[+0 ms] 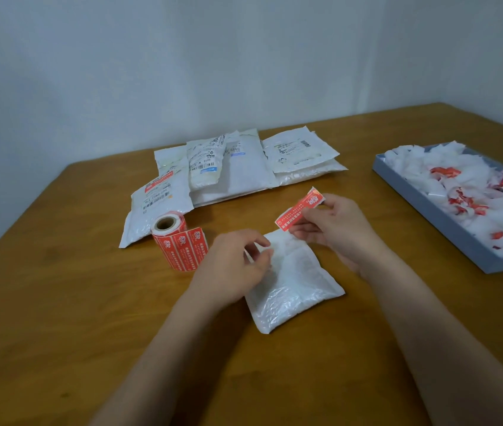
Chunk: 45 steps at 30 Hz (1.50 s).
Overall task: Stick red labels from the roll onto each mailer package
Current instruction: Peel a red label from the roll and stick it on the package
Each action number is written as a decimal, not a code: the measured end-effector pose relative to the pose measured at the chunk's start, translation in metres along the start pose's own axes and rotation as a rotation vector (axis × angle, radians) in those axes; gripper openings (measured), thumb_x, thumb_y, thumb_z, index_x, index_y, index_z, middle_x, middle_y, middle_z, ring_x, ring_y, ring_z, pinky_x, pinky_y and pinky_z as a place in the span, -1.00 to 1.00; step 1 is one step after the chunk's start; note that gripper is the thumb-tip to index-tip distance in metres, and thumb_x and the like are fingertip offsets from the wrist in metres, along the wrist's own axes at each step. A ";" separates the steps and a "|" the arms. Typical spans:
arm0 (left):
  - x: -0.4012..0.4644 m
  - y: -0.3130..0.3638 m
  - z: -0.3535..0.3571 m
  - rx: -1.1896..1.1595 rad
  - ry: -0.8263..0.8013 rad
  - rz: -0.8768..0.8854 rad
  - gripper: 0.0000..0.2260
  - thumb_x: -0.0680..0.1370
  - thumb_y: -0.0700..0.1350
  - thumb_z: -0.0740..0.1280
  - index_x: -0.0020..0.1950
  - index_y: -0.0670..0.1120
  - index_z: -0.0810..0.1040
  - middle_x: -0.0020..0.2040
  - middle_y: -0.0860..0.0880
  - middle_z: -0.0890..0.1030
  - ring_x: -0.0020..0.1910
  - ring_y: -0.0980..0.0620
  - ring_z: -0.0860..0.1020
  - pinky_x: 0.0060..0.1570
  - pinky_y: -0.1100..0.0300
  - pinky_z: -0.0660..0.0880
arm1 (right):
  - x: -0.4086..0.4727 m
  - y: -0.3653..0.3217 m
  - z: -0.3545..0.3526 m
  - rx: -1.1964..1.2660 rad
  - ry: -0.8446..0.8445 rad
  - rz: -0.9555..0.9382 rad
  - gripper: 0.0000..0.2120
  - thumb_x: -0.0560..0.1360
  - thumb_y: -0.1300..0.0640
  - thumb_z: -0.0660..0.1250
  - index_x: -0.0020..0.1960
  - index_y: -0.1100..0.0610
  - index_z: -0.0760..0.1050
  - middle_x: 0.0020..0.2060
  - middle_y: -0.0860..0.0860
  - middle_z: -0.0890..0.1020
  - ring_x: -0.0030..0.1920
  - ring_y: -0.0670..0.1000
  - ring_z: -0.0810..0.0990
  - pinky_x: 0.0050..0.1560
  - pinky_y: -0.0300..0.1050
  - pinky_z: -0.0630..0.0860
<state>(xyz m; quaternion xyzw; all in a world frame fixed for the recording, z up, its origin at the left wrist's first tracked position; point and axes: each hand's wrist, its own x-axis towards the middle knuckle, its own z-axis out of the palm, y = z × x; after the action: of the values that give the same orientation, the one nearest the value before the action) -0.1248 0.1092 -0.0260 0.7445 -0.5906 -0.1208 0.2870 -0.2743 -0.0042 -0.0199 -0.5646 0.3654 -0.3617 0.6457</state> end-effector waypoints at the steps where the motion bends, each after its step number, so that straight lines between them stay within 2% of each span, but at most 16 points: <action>1: 0.005 0.004 0.001 -0.052 0.050 -0.033 -0.88 0.55 0.01 0.36 0.06 0.06 0.60 -0.14 0.17 0.58 -0.23 0.20 0.54 -0.29 0.33 0.46 | -0.001 0.000 0.000 0.015 -0.002 -0.004 -0.88 0.58 0.29 0.26 0.05 0.32 0.52 -0.18 0.22 0.70 -0.21 0.06 0.70 -0.17 -0.18 0.63; 2: 0.010 0.008 0.002 -0.129 0.101 -0.070 -0.90 0.54 -0.02 0.38 0.04 0.04 0.60 -0.14 0.16 0.58 -0.23 0.19 0.54 -0.29 0.35 0.43 | -0.001 0.000 0.001 0.024 -0.003 -0.007 -0.87 0.58 0.29 0.26 0.05 0.33 0.53 -0.17 0.23 0.69 -0.20 0.08 0.70 -0.17 -0.18 0.63; 4: 0.020 0.015 0.007 -0.341 0.168 -0.159 -0.87 0.51 -0.02 0.43 0.03 0.02 0.59 -0.10 0.10 0.61 -0.17 0.13 0.58 -0.19 0.28 0.52 | -0.003 0.000 0.002 0.039 -0.003 -0.011 -0.86 0.58 0.29 0.26 0.04 0.34 0.54 -0.15 0.24 0.69 -0.17 0.10 0.70 -0.16 -0.18 0.63; 6: 0.023 0.020 0.013 -0.556 0.158 -0.263 -0.80 0.47 -0.01 0.46 0.04 0.01 0.56 -0.06 0.04 0.63 -0.12 0.09 0.62 -0.11 0.23 0.59 | -0.004 0.000 0.003 0.055 0.005 -0.011 -0.87 0.57 0.30 0.27 0.03 0.33 0.55 -0.17 0.22 0.69 -0.18 0.08 0.71 -0.16 -0.19 0.63; 9: 0.018 0.020 0.022 -0.885 0.090 -0.371 -0.76 0.46 -0.08 0.48 0.07 -0.11 0.58 -0.04 -0.11 0.68 -0.11 0.02 0.67 -0.10 0.28 0.60 | -0.005 0.002 0.005 0.087 0.001 0.015 -0.90 0.56 0.29 0.29 0.00 0.31 0.56 -0.19 0.18 0.70 -0.19 0.05 0.71 -0.14 -0.18 0.63; 13: 0.012 0.011 0.023 -1.054 0.118 -0.375 -0.87 0.48 -0.19 0.43 0.00 -0.20 0.62 -0.10 -0.14 0.69 -0.05 -0.09 0.67 0.04 0.13 0.59 | -0.005 0.003 0.006 0.084 -0.057 0.049 -0.88 0.56 0.27 0.30 0.04 0.31 0.56 -0.16 0.19 0.70 -0.17 0.07 0.71 -0.16 -0.20 0.62; 17: 0.012 0.008 0.017 -1.058 0.170 -0.377 -0.91 0.53 -0.24 0.38 0.01 -0.22 0.59 -0.16 -0.12 0.67 -0.15 -0.03 0.67 -0.04 0.17 0.57 | -0.006 0.001 0.007 0.019 0.014 0.001 -0.89 0.56 0.21 0.32 0.03 0.23 0.56 -0.19 0.11 0.70 -0.24 0.00 0.68 -0.19 -0.22 0.62; 20: 0.012 0.008 0.015 -1.078 0.188 -0.384 -0.92 0.53 -0.24 0.38 0.00 -0.20 0.60 -0.14 -0.12 0.66 -0.15 -0.04 0.66 -0.08 0.19 0.55 | -0.005 0.002 0.002 -0.039 0.063 -0.023 -0.91 0.55 0.20 0.34 -0.01 0.21 0.58 -0.23 0.06 0.71 -0.25 -0.06 0.66 -0.22 -0.26 0.58; 27: 0.010 0.008 0.011 -1.289 0.225 -0.362 -0.84 0.55 -0.23 0.35 0.10 -0.26 0.57 -0.05 -0.17 0.68 -0.11 -0.03 0.65 -0.01 0.18 0.56 | -0.008 0.004 0.004 -0.183 -0.069 0.032 -0.90 0.53 0.24 0.34 -0.04 0.26 0.61 -0.25 0.07 0.70 -0.27 -0.10 0.62 -0.24 -0.33 0.55; 31: 0.009 0.009 0.013 -1.278 0.147 -0.358 -0.81 0.54 -0.25 0.36 0.12 -0.28 0.54 0.00 -0.21 0.67 -0.08 -0.05 0.65 0.01 0.17 0.55 | -0.011 0.006 0.010 -0.178 -0.167 0.021 -0.91 0.53 0.23 0.35 -0.05 0.23 0.61 -0.25 0.06 0.69 -0.23 -0.08 0.61 -0.17 -0.28 0.57; 35: 0.010 0.009 0.013 -1.240 0.142 -0.346 -0.87 0.55 -0.27 0.35 0.07 -0.25 0.56 -0.10 -0.14 0.67 -0.12 0.00 0.64 -0.04 0.20 0.55 | -0.009 0.006 0.011 -0.153 -0.125 -0.041 -0.88 0.51 0.18 0.39 0.03 0.17 0.61 -0.15 0.09 0.69 -0.17 -0.07 0.63 -0.11 -0.26 0.59; 38: 0.010 0.009 0.013 -1.158 0.126 -0.315 -0.91 0.52 -0.27 0.37 0.01 -0.18 0.62 -0.12 -0.11 0.68 -0.09 -0.04 0.64 0.08 0.07 0.56 | -0.009 0.004 0.008 -0.167 -0.108 -0.068 -0.88 0.47 0.18 0.43 0.01 0.13 0.60 -0.17 0.01 0.70 -0.17 -0.10 0.62 -0.13 -0.29 0.57; 42: 0.009 0.011 0.015 -1.135 0.136 -0.310 -0.83 0.43 -0.21 0.46 0.00 -0.18 0.63 -0.02 -0.21 0.67 0.05 -0.23 0.62 0.20 -0.13 0.52 | -0.011 0.004 0.008 -0.147 -0.167 -0.085 -0.88 0.43 0.31 0.44 -0.15 0.14 0.54 -0.27 0.05 0.63 -0.26 -0.05 0.56 -0.23 -0.28 0.54; 45: 0.010 0.009 0.015 -1.125 0.147 -0.312 -0.79 0.39 -0.19 0.48 0.00 -0.17 0.63 -0.04 -0.20 0.67 -0.01 -0.18 0.62 0.21 -0.18 0.50 | -0.011 0.003 0.008 -0.129 -0.177 -0.115 -0.88 0.47 0.34 0.40 -0.14 0.15 0.51 -0.30 0.03 0.63 -0.28 -0.07 0.57 -0.23 -0.27 0.54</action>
<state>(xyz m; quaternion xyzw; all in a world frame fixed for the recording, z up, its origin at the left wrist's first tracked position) -0.1370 0.0942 -0.0315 0.5624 -0.2980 -0.4044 0.6568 -0.2722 0.0095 -0.0213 -0.6549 0.2965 -0.3225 0.6158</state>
